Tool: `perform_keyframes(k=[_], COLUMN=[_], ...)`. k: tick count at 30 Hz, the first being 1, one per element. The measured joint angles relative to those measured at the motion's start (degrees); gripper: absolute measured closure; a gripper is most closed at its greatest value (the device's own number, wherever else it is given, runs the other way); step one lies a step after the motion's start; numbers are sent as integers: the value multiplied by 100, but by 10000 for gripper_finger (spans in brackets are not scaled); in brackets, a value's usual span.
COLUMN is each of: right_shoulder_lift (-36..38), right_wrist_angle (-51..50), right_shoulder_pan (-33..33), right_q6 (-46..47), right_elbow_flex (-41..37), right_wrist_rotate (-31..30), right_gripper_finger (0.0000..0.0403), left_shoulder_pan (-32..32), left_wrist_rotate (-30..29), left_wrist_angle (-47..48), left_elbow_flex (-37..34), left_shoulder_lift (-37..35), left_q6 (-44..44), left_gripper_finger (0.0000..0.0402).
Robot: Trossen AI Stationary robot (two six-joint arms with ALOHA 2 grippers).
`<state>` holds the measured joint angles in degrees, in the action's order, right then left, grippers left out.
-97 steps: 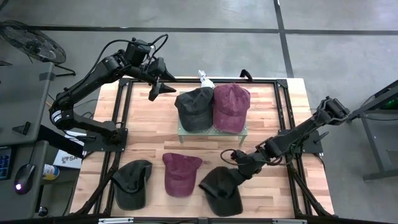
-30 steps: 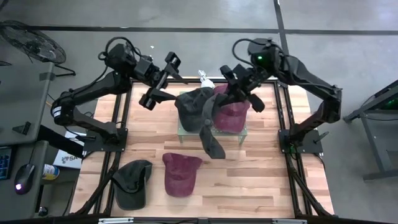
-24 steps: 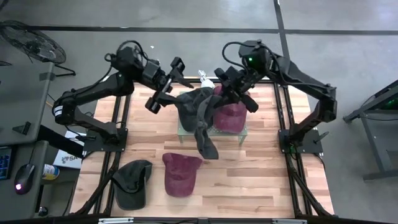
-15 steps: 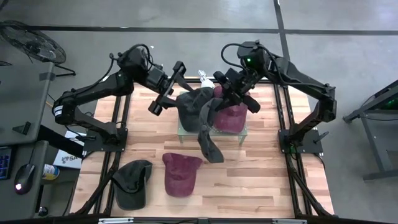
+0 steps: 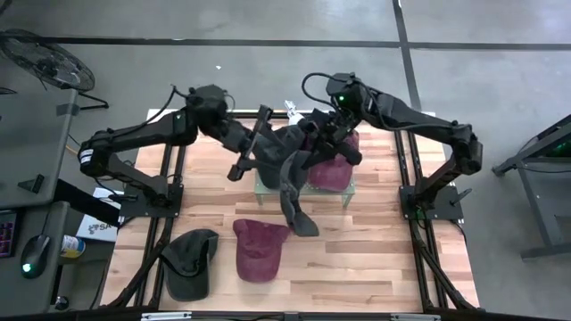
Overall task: Pick & Place hat
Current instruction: Stack the right black cap on top of the black cap on the shelf
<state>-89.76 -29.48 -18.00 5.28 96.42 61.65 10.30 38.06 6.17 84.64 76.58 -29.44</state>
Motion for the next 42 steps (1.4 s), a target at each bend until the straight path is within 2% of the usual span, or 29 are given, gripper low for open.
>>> perform_keyframes(k=[7, 19, 26, 34, 42], right_shoulder_lift=[-2, -2, 0, 0, 2], right_wrist_angle=[186, 219, 219, 221, 216], right_shoulder_pan=[144, 243, 243, 243, 243], right_q6=[238, 334, 372, 390, 381], right_elbow_flex=[-332, -361, -361, -359, -359], right_wrist_rotate=[-26, -191, -336, -479, -564], right_gripper_finger=[395, 395, 395, 395, 395], left_shoulder_pan=[-178, -662, -923, -1032, -1230], left_wrist_rotate=[-160, -16, -540, -611, -718], left_wrist_angle=[568, 613, 509, 433, 464], left_elbow_flex=[-6, -6, -4, -4, -4], left_shoulder_lift=[70, 222, 255, 246, 244], left_q6=[-485, -685, -994, -982, -978], left_gripper_finger=[163, 163, 163, 164, 208])
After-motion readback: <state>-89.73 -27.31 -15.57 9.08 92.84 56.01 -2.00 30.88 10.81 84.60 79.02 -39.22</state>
